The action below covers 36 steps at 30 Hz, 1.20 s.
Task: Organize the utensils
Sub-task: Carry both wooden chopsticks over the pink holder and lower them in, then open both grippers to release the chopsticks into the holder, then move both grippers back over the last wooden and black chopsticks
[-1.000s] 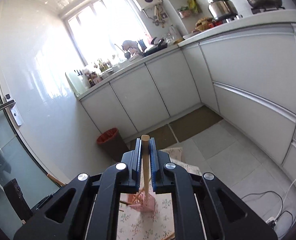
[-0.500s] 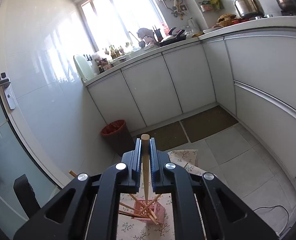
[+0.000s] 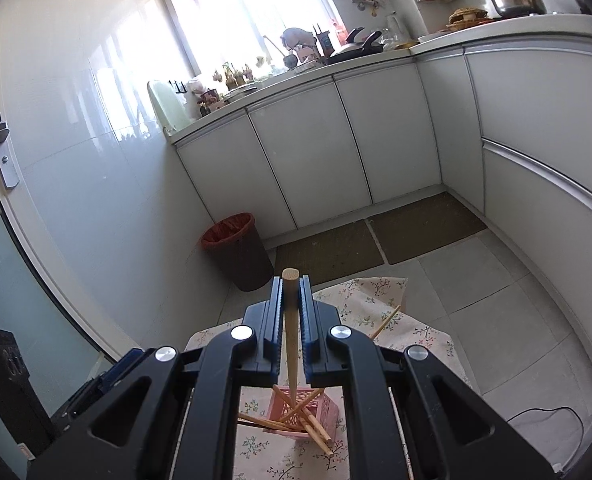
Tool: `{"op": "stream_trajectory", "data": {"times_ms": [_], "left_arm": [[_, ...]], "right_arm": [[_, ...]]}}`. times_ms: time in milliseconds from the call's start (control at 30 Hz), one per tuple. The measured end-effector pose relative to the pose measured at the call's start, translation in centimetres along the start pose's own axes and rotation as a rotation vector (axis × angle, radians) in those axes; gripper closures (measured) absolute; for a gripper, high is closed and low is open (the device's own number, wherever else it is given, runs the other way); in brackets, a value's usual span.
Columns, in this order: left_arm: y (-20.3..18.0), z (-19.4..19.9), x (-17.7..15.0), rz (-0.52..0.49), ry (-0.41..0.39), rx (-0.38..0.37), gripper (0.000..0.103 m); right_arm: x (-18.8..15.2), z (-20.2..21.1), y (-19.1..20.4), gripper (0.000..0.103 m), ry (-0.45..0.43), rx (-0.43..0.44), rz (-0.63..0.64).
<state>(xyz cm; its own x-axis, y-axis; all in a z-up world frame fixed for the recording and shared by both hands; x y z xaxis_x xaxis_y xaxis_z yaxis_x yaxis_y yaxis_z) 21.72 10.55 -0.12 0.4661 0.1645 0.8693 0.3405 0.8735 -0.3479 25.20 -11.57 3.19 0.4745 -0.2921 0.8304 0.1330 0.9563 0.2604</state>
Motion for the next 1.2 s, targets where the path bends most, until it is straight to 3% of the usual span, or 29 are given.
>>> {"op": "stream_trajectory", "data": {"times_ms": [133, 433, 567, 633, 800, 967, 1200], "left_arm": [[0.3, 1.3, 0.5, 0.008, -0.032, 0.006, 0.058], [1.1, 1.6, 0.8, 0.018, -0.021, 0.006, 0.058], [1.7, 1.8, 0.9, 0.032, -0.019, 0.013, 0.057], [1.9, 2.3, 1.1, 0.039, -0.026, 0.012, 0.056], [0.4, 3.7, 1.3, 0.014, -0.053, 0.003, 0.048], [-2.1, 4.7, 0.9, -0.041, -0.061, -0.001, 0.031], [-5.1, 4.7, -0.9, -0.101, 0.004, -0.003, 0.022]], "right_arm": [[0.0, -0.3, 0.8, 0.095, -0.005, -0.006, 0.016], [-1.4, -3.4, 3.0, 0.095, 0.01, -0.023, 0.054], [-2.5, -4.9, 3.9, 0.088, 0.044, -0.011, 0.08], [-2.7, -4.1, 3.5, 0.071, 0.037, -0.002, 0.059], [-2.1, -0.4, 2.1, 0.071, 0.002, -0.011, 0.048], [-2.8, 3.0, -1.3, 0.068, -0.002, -0.041, -0.011], [-5.8, 6.1, -6.6, 0.061, 0.035, -0.105, -0.072]]}}
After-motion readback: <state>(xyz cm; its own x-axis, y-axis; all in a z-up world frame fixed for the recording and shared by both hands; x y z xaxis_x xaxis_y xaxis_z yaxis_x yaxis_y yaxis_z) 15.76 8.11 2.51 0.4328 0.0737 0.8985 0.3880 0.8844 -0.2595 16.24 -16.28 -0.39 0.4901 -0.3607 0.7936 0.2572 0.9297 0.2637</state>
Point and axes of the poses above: each gripper's, at about its wrist camera, not at the fingertips, and z roughly against the way its jaws point, y to its left, x to its top, the point moved 1 cm from there along -z, roughly the way its jaws point, and after that the axes turned 15 degrees about -x, right-handed, at the moved point
